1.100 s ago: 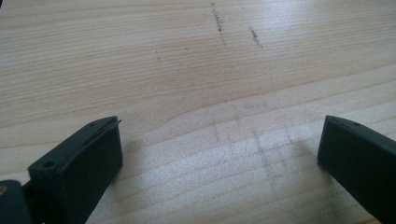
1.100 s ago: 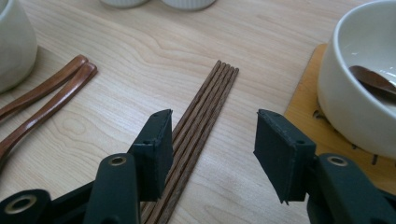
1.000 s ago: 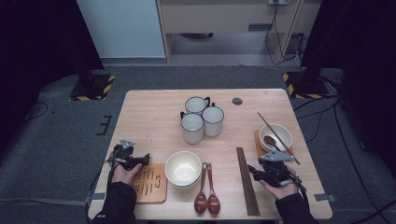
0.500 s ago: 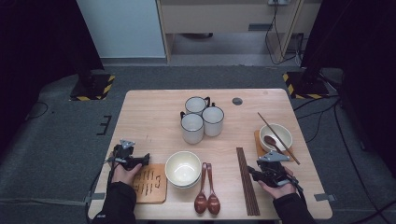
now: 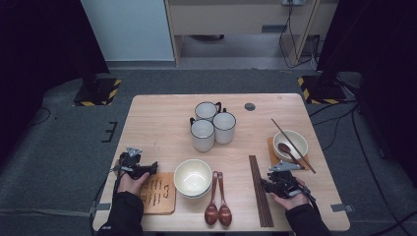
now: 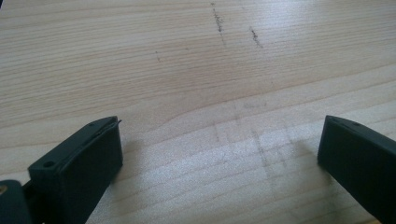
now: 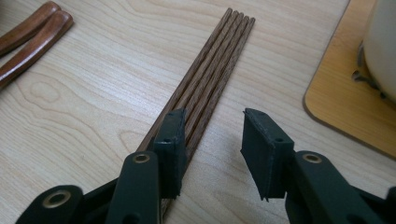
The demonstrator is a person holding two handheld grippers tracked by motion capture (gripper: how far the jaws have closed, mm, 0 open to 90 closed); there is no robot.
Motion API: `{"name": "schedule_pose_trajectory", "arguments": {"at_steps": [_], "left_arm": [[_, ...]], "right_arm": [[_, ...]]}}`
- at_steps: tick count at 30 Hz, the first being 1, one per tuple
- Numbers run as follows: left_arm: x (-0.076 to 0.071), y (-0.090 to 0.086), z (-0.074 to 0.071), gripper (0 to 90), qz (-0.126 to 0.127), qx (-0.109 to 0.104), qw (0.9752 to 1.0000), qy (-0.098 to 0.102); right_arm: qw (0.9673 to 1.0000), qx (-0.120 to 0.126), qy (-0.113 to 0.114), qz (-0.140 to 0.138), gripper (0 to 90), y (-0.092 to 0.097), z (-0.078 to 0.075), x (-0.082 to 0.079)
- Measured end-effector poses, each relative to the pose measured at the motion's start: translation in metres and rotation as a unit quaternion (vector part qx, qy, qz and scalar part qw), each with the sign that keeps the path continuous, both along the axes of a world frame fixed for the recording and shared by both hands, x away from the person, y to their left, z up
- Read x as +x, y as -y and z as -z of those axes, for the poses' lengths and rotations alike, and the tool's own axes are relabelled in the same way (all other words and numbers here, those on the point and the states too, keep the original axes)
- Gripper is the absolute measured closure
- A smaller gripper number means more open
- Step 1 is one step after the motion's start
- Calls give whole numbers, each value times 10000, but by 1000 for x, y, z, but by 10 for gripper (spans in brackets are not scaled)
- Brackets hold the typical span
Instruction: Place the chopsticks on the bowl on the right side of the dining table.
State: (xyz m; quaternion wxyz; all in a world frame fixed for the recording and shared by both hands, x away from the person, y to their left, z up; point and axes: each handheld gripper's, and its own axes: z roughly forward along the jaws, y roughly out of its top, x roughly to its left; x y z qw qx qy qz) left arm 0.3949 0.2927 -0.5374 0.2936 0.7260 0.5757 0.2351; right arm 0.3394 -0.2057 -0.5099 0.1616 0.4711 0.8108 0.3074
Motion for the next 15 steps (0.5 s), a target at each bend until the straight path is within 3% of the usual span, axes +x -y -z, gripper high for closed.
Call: {"name": "schedule_pose_trajectory", "arguments": {"at_steps": [15], "left_arm": [[0, 0, 0, 0, 1, 2, 10000, -1]], "right_arm": [[9998, -91, -175, -64, 654, -1, 5, 2]]}}
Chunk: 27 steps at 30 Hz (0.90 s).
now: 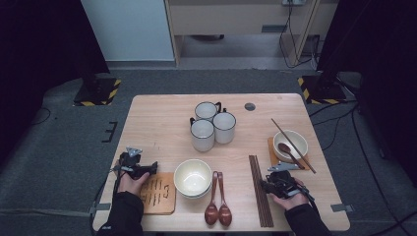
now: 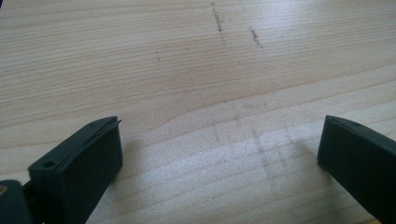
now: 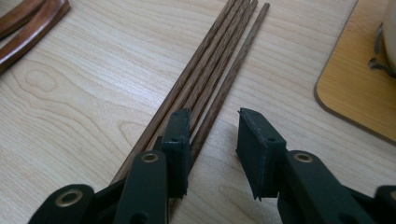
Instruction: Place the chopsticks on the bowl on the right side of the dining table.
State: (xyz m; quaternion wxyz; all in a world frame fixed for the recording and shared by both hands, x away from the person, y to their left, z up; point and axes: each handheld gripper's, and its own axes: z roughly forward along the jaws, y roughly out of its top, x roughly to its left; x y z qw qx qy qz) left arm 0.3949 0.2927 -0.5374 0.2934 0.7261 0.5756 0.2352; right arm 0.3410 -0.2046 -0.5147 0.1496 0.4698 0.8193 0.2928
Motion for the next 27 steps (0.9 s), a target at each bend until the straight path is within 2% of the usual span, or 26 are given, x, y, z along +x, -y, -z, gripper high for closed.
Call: {"name": "schedule_pose_trajectory", "arguments": {"at_steps": [14, 27], "left_arm": [[0, 0, 0, 0, -1, 0, 10000, 0], [0, 0, 0, 0, -10, 0, 10000, 0]], "right_arm": [[9999, -52, -111, 6, 793, 1, 0, 1], [9998, -27, -180, 96, 849, 5, -3, 1]]}}
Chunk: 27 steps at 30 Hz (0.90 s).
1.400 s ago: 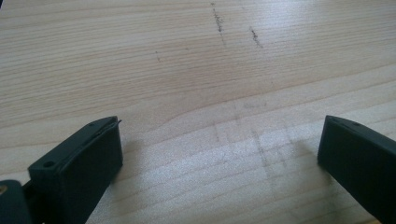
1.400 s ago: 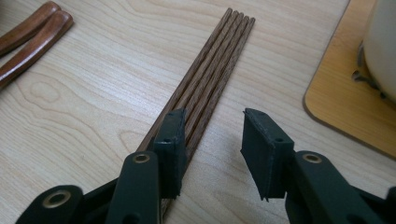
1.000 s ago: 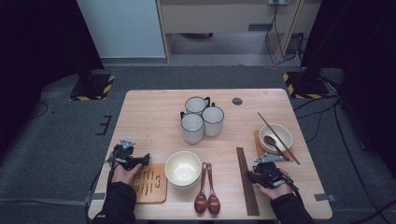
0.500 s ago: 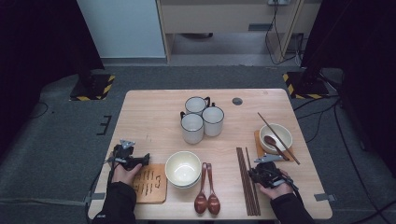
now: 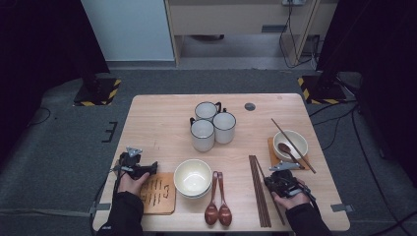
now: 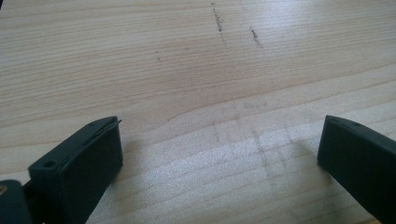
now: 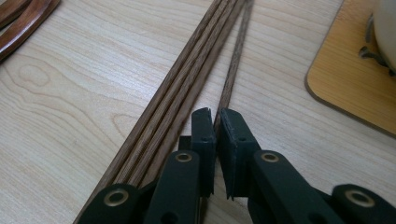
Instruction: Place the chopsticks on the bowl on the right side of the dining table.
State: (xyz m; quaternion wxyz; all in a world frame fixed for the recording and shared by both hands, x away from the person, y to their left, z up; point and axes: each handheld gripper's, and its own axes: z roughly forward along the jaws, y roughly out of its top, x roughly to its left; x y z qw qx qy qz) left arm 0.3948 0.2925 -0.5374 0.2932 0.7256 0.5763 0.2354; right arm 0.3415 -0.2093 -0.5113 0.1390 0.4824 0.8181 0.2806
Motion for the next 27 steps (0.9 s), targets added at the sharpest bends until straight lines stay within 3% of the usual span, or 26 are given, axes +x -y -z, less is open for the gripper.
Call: {"name": "schedule_pose_trajectory", "arguments": {"at_steps": [27], "left_arm": [[0, 0, 0, 0, -1, -1, 10000, 1]], "right_arm": [[9997, -192, 10, 126, 850, 4, 1, 2]]}}
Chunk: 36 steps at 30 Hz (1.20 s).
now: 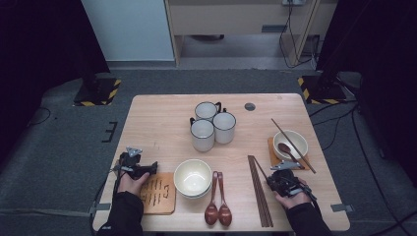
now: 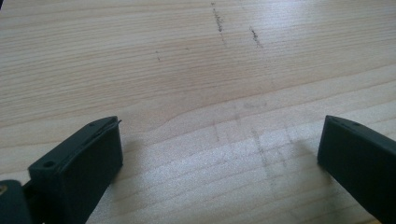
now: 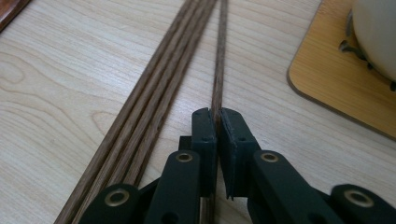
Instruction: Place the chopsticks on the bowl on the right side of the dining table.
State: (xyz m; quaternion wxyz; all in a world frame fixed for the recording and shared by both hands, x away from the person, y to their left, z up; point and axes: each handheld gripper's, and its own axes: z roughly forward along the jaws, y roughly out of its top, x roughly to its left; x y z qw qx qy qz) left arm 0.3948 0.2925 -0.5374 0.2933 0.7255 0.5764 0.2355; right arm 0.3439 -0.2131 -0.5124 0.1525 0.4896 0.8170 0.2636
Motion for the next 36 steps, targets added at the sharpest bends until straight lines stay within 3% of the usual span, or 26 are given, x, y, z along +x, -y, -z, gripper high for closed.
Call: {"name": "schedule_pose_trajectory", "arguments": {"at_steps": [20, 36], "left_arm": [[0, 0, 0, 0, 1, 1, 10000, 0], [0, 0, 0, 0, 1, 0, 10000, 0]], "right_arm": [[9999, -84, 66, 124, 851, 5, 0, 9], [9996, 55, 234, 149, 799, 12, -5, -2]]}}
